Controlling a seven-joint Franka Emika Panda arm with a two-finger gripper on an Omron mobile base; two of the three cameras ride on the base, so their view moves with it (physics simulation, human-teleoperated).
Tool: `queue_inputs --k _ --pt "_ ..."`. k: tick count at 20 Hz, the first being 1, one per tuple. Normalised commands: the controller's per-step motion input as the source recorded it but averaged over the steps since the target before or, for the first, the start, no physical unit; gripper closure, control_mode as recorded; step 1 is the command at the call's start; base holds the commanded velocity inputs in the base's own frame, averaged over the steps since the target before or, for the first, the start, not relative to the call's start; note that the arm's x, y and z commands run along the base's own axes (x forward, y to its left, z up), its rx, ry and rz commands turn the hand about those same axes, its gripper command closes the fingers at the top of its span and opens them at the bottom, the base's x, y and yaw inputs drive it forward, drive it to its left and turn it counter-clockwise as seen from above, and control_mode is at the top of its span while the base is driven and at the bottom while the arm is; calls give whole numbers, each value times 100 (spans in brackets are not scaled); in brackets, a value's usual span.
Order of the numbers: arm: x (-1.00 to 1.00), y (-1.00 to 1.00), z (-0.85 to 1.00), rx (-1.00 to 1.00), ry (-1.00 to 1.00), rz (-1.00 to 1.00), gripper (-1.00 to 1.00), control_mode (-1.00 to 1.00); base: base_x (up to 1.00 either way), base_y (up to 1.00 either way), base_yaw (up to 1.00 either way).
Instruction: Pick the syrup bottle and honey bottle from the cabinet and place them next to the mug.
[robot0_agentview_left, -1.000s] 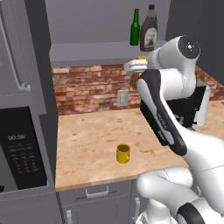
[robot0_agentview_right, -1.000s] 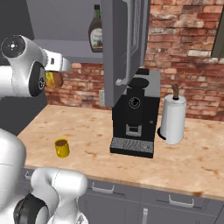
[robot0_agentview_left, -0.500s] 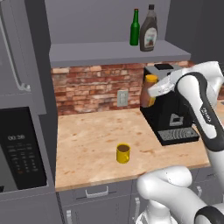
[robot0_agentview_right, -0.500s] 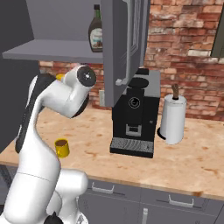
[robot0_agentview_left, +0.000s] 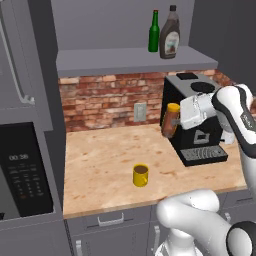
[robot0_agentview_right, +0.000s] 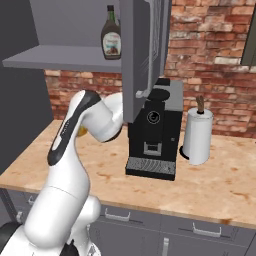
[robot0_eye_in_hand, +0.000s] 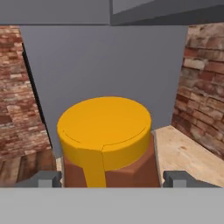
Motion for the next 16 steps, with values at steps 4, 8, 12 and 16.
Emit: queue_inputs --k 4,8,12,16 --pt "-1 0 -59 -1 0 6 100 -100 0 0 0" --pt "-2 0 -59 -1 0 4 100 -100 0 0 0" --pt "0 0 -68 0 0 3 100 -100 0 0 0" --pt "0 -7 -60 0 0 2 100 -100 0 0 0"
